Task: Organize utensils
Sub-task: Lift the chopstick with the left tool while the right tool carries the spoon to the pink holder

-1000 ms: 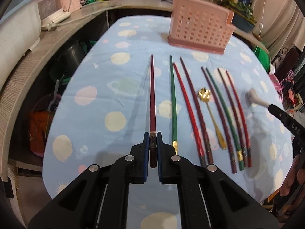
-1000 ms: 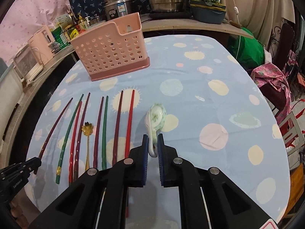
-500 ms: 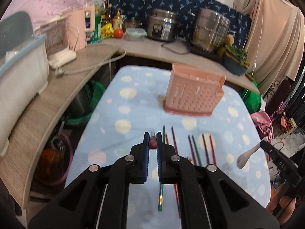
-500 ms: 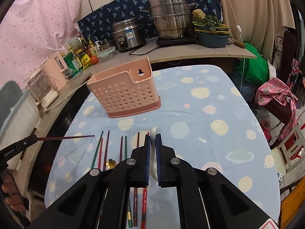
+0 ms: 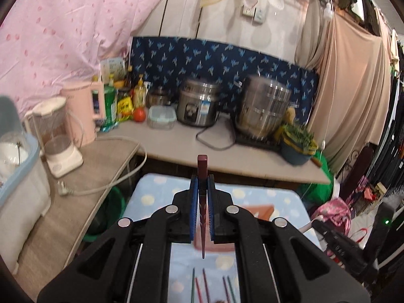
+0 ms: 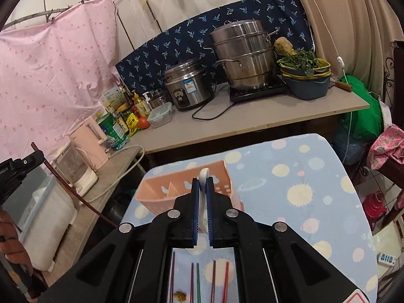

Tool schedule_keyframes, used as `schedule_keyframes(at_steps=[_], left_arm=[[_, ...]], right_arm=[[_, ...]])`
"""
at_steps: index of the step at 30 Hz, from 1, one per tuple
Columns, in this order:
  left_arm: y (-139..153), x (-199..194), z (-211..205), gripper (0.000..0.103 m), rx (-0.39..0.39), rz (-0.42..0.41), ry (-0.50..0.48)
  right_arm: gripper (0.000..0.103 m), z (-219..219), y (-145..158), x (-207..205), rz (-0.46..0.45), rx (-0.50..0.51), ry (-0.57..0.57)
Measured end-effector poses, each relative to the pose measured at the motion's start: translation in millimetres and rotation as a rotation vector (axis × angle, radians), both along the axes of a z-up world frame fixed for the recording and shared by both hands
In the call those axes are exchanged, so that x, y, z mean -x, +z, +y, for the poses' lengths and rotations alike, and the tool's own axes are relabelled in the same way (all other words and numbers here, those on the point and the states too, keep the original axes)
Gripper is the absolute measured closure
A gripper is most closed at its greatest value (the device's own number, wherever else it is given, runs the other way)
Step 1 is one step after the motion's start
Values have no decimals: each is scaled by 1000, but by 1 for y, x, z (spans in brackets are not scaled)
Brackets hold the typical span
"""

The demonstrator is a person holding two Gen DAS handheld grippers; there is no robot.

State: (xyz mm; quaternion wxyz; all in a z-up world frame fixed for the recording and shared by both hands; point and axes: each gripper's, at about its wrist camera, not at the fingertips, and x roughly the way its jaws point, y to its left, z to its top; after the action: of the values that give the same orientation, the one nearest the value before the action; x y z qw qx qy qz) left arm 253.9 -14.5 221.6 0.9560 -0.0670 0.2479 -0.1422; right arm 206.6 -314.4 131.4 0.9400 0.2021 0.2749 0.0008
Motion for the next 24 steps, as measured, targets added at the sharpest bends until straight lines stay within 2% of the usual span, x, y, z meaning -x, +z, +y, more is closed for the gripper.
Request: schedule_keyframes(at_steps=[4, 8, 11, 17, 21, 24], left_arm=[[18, -21, -16, 96, 16, -59, 5], [19, -38, -25, 96, 25, -95, 12], [7, -54, -32, 96, 23, -72, 6], [-39, -83, -41, 96, -16, 28, 12], [-61, -93, -40, 96, -10, 78, 5], [-70, -96, -37, 94, -17, 90, 16]], right_arm=[[97, -4, 5, -35, -21, -22, 3], [97, -8, -13, -60, 5, -65, 9], [97, -11, -33, -74, 40, -79, -1], [97, -15, -65, -90, 104, -90, -16], [96, -14, -75, -96, 130, -80, -13], [89, -14, -74, -92, 119, -74, -26]])
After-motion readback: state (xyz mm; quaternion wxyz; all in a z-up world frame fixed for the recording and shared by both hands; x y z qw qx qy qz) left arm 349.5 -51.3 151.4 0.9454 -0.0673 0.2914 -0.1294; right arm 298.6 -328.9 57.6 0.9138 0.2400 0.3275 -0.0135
